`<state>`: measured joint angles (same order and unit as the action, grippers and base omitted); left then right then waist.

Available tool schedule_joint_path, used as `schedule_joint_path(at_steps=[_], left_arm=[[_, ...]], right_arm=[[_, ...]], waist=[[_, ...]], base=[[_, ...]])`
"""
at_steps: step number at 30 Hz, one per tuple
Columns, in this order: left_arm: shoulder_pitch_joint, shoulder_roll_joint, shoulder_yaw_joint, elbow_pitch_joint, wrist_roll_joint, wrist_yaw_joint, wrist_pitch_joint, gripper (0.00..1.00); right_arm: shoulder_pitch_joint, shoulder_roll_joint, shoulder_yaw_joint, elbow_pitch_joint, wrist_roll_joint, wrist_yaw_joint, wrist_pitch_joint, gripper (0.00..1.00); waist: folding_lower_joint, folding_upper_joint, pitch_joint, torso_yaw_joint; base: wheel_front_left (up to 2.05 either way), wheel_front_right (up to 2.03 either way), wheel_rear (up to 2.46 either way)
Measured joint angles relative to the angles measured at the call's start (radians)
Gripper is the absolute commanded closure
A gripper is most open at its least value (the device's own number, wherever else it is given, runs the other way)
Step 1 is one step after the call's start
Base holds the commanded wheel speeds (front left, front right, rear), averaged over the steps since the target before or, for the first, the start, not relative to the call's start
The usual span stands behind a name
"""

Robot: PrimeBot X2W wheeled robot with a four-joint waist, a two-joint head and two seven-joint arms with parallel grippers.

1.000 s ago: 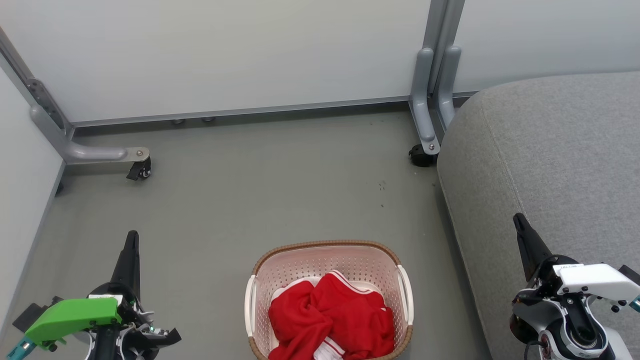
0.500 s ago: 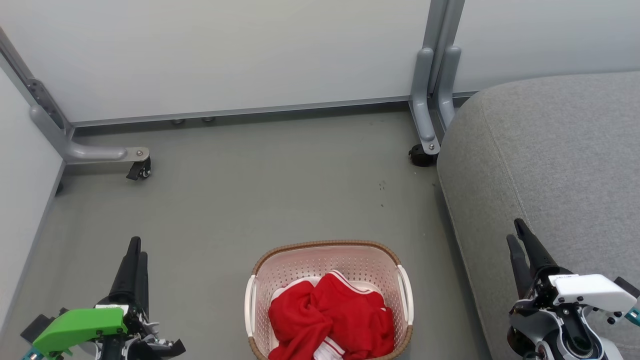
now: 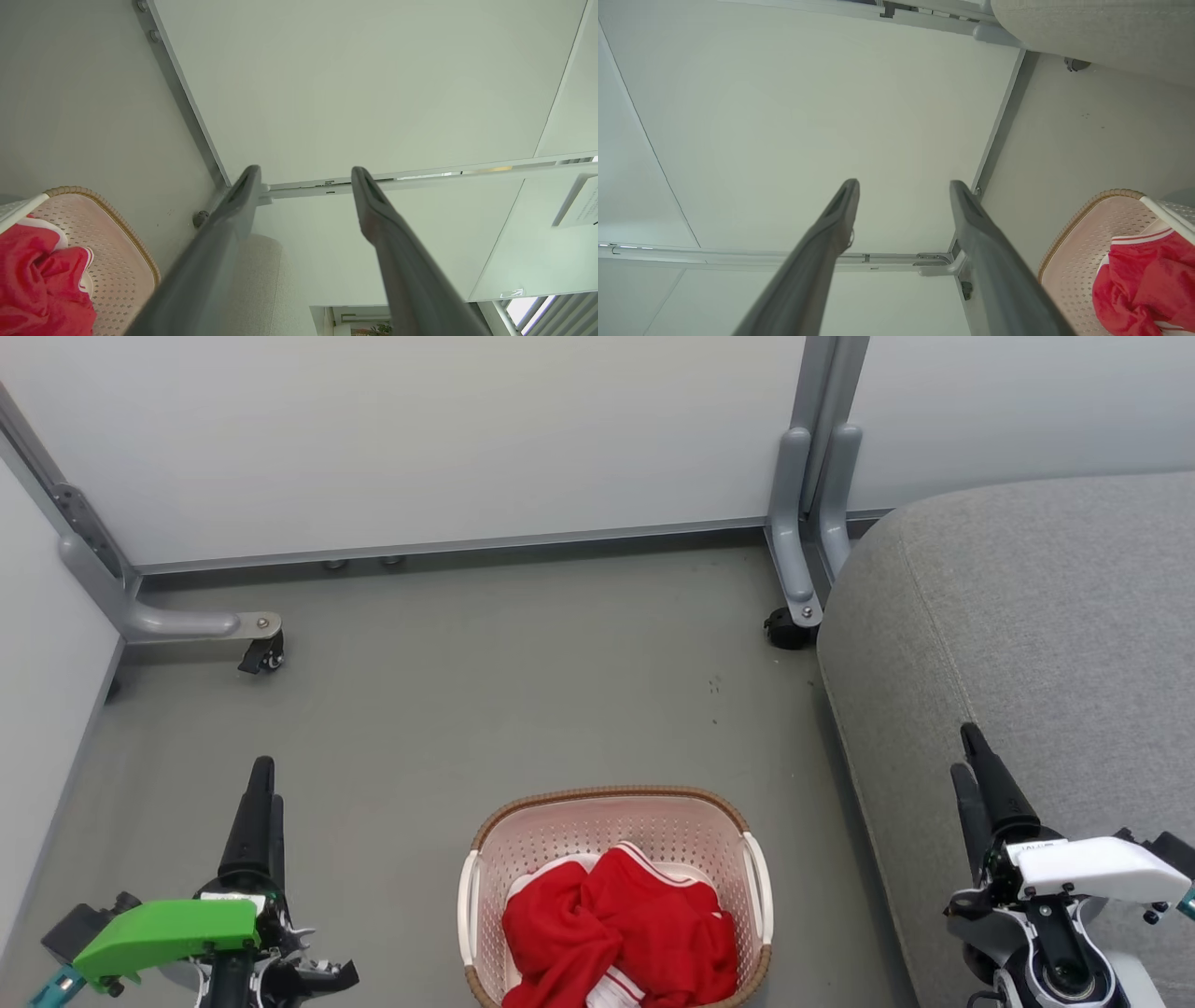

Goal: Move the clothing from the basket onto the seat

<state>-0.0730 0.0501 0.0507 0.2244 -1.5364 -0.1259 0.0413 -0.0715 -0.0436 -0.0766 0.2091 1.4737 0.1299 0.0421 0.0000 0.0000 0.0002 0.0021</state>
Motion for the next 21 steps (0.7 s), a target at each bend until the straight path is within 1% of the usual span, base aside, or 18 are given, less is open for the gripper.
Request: schedule_joint_path(at_steps=[9,16,21], left_arm=[[0.000,0.007,-0.025,-0.057,0.219,0.000,-0.039,0.00],[0.000,0.011,-0.045,-0.080,0.365,0.000,-0.064,0.00],[0.001,0.014,-0.056,-0.085,0.457,0.000,-0.083,0.00]], right_arm=[[0.006,0.000,0.015,-0.058,-0.225,0.000,-0.038,0.00],[0.011,-0.003,0.036,-0.086,-0.392,0.000,-0.064,0.00],[0.021,-0.006,0.051,-0.095,-0.488,0.000,-0.081,0.00]], waist=[[0.0000,0.0000,-0.003,0.002],[0.0000,0.0000,-0.004,0.003],[0.0000,0.0000,-0.004,0.002]], base=[[0.00,0.00,0.00],[0.00,0.00,0.00],[0.00,0.00,0.00]])
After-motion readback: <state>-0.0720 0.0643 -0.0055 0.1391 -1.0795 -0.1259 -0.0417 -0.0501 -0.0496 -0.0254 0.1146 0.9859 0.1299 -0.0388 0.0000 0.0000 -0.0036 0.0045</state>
